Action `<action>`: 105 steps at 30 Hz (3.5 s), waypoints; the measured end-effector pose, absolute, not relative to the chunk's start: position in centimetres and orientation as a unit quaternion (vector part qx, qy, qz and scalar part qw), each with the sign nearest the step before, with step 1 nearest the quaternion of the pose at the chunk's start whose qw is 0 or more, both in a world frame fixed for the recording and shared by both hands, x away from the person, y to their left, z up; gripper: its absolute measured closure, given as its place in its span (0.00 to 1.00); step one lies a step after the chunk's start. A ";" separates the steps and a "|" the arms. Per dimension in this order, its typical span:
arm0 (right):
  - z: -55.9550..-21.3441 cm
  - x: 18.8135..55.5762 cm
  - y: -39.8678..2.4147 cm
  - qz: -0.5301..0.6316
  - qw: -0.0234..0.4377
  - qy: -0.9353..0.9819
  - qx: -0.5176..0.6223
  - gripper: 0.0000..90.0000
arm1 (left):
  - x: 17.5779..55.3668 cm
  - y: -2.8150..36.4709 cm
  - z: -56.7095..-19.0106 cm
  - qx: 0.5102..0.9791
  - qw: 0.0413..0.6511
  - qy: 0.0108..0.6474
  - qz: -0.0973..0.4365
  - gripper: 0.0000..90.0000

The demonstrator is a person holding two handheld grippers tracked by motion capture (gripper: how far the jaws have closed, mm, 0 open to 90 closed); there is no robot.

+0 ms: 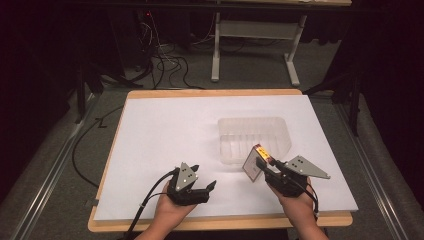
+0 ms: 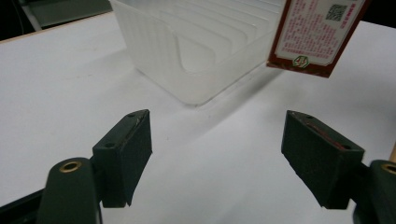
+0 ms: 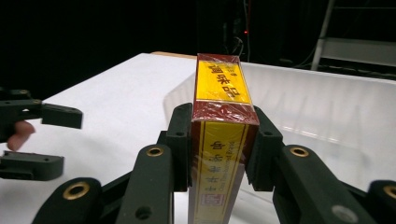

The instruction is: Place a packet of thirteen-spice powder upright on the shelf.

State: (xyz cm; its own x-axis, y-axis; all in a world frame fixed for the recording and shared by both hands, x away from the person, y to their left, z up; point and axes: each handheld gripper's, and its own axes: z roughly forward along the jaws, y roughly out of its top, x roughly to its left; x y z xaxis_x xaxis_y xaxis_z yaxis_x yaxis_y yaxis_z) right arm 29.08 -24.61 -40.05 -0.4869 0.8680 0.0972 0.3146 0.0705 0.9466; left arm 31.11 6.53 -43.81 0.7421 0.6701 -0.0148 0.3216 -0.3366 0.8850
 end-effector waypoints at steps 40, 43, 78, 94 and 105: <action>-37.3 31.7 -29.0 0.506 0.334 0.603 0.518 0.76 | 31.6 8.8 -43.2 0.781 0.494 0.328 0.196 0.27; -37.3 32.6 -28.5 0.499 0.340 0.604 0.520 0.76 | 31.7 9.0 -43.1 0.779 0.495 0.330 0.198 0.27; -37.9 38.6 -25.6 0.454 0.373 0.589 0.554 0.76 | 31.8 9.4 -43.1 0.775 0.498 0.336 0.196 0.27; -37.8 39.0 -24.7 0.452 0.375 0.582 0.562 0.76 | 31.7 9.2 -43.2 0.781 0.493 0.331 0.195 0.27; -38.3 39.0 -24.7 0.448 0.382 0.575 0.568 0.76 | 31.7 9.1 -43.3 0.783 0.491 0.329 0.193 0.27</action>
